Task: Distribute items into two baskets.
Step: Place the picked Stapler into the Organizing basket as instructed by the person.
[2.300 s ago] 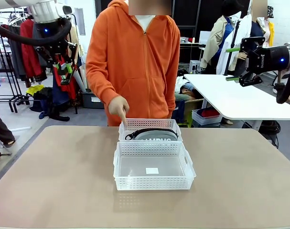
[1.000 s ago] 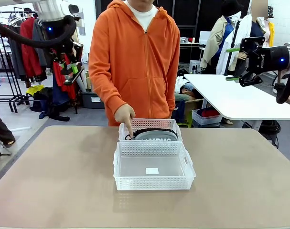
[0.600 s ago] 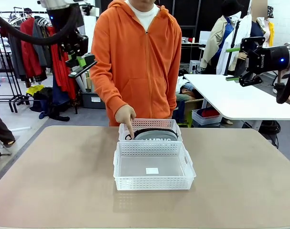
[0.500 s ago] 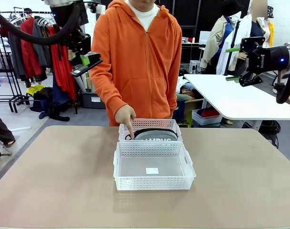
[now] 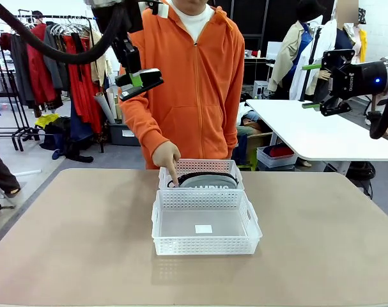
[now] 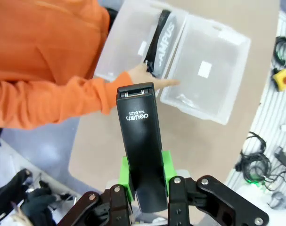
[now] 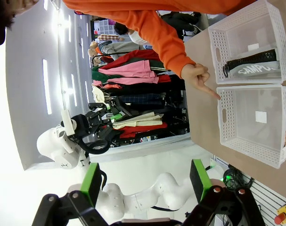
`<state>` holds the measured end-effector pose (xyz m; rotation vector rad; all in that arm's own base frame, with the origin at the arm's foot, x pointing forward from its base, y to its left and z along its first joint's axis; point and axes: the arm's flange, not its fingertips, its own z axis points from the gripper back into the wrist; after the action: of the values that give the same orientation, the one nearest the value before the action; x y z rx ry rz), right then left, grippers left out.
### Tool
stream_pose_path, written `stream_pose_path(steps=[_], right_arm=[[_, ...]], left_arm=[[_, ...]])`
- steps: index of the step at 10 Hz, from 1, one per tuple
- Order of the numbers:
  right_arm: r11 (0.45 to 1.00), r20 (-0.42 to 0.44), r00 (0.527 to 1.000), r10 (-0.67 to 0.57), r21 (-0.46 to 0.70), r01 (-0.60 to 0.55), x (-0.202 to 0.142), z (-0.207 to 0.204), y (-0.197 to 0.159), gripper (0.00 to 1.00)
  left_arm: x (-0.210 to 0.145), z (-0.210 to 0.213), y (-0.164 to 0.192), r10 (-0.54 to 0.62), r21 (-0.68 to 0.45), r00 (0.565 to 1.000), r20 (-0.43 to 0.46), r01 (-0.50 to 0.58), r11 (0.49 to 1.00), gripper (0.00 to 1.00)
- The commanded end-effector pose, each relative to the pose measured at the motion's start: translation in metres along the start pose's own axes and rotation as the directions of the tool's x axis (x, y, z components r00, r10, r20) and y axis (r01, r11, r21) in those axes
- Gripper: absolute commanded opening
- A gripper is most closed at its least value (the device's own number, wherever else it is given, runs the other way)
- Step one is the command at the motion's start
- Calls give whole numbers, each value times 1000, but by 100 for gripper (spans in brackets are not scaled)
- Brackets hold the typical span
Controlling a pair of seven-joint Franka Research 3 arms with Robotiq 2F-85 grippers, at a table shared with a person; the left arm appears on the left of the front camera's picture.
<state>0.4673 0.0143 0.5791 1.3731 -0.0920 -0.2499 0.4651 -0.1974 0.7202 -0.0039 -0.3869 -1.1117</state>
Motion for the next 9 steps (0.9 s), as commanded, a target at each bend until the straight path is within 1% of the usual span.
stream_pose_path(steps=[1,7,8,9], right_arm=[[1000,11,1000,-9,8,9,-2,-1,3,100],[1000,11,1000,-9,8,9,-2,-1,3,100],[1000,11,1000,-9,8,9,-2,-1,3,100],[1000,11,1000,-9,8,9,-2,-1,3,100]], left_arm=[[-4,2,2,11,8,1000,-18,-11,1000,0],[-2,-2,2,5,-2,1000,-9,-5,1000,0],[10,-11,-8,-43,-3,999,-34,43,999,0],[21,-18,-18,-85,-14,996,-27,84,996,0]])
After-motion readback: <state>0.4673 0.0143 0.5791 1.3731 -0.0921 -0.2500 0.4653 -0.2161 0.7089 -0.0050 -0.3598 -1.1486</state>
